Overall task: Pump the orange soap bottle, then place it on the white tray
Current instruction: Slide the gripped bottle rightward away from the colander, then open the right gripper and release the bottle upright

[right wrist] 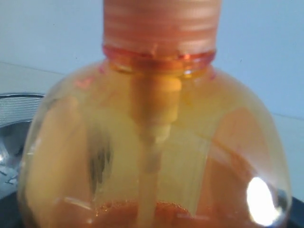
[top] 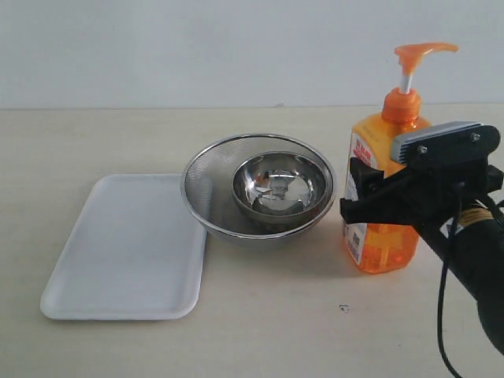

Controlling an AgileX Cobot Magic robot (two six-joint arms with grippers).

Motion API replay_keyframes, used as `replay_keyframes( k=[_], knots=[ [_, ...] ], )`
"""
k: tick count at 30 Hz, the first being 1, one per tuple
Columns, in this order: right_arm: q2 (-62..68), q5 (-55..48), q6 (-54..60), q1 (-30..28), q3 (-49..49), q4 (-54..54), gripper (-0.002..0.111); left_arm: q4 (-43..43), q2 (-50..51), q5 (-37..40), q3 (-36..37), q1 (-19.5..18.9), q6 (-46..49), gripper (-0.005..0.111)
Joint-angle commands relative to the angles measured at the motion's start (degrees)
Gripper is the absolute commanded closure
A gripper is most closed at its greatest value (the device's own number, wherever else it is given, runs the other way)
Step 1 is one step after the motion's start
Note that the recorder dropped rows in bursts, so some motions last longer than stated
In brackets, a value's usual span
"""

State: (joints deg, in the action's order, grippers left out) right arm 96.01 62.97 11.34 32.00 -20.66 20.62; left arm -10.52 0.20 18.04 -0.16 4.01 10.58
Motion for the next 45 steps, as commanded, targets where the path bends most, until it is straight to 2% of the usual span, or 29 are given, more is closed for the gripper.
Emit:
replay_keyframes(
  k=[1, 18, 29, 45],
  knots=[
    [1.6, 7.0, 1.0, 0.0, -4.1, 2.6, 0.109, 0.0, -0.2, 0.0, 0.2, -0.1, 0.2, 0.102],
    [1.8, 7.0, 5.2, -0.1, -9.8, 7.6, 0.109, 0.0, -0.2, 0.0, 0.2, -0.1, 0.2, 0.102],
    [10.3, 7.0, -0.5, -0.1, -12.0, 9.2, 0.109, 0.0, -0.2, 0.0, 0.2, -0.1, 0.2, 0.102],
    [10.6, 7.0, 0.6, -0.1, -12.9, 10.3, 0.108, 0.0, -0.2, 0.0, 0.2, -0.1, 0.2, 0.102]
  ],
)
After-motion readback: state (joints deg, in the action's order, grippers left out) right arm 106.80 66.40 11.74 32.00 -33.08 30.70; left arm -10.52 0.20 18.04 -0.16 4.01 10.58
